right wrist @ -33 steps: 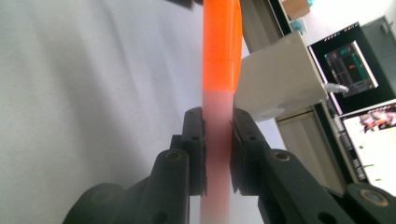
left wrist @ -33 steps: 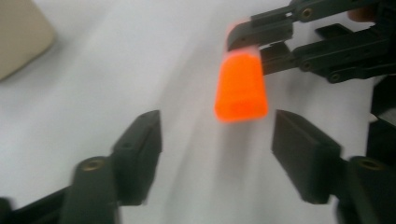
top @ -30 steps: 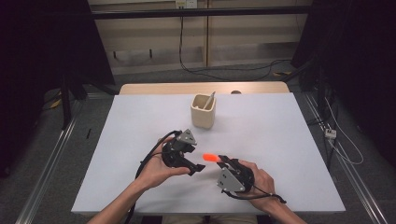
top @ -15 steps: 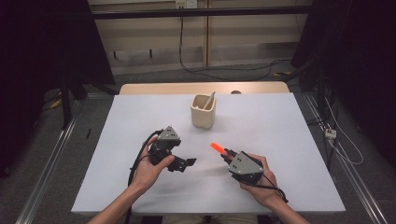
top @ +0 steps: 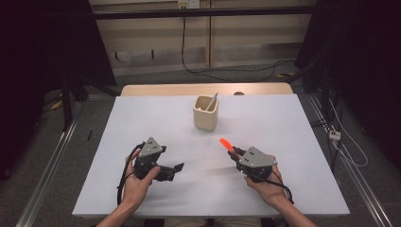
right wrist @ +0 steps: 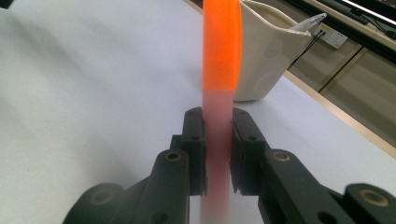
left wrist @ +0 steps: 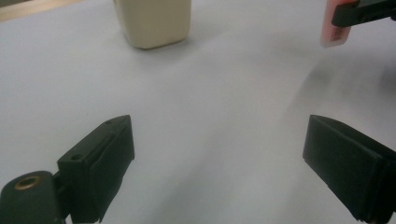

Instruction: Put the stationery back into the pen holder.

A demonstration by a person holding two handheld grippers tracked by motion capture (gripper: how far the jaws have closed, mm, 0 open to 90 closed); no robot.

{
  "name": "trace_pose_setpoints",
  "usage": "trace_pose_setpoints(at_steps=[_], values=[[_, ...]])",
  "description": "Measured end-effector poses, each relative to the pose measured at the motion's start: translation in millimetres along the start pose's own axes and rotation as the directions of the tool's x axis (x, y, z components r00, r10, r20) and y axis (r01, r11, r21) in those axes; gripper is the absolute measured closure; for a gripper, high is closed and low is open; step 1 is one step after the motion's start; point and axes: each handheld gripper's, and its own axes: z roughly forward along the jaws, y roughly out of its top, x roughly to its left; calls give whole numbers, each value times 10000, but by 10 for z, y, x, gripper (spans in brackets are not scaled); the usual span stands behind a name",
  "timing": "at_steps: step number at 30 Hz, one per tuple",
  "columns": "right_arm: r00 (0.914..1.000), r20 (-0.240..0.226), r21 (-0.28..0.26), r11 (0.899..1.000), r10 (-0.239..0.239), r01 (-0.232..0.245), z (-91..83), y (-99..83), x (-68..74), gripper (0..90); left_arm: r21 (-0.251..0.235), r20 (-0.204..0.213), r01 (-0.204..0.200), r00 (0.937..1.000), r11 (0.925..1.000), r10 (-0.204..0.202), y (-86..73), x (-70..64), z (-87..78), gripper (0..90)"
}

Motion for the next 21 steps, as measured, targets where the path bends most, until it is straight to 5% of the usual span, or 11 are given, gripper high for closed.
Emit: trace_pose_setpoints(at_steps=[7,16,21], values=[[9960,-520,-3,9973,733,-734,9,33,-100,778,-138,-181,45,9998,9999,-47,-102,-42,-112,84],[9902,-598,-244,9915,1258,-1275,60,168,-250,778,-105,-823,220,9964,9997,-228,-277,21,-237,79],[9859,-602,-349,9867,1564,-1587,104,242,-325,778,-371,-938,616,9935,9974,-648,-327,72,-283,77]])
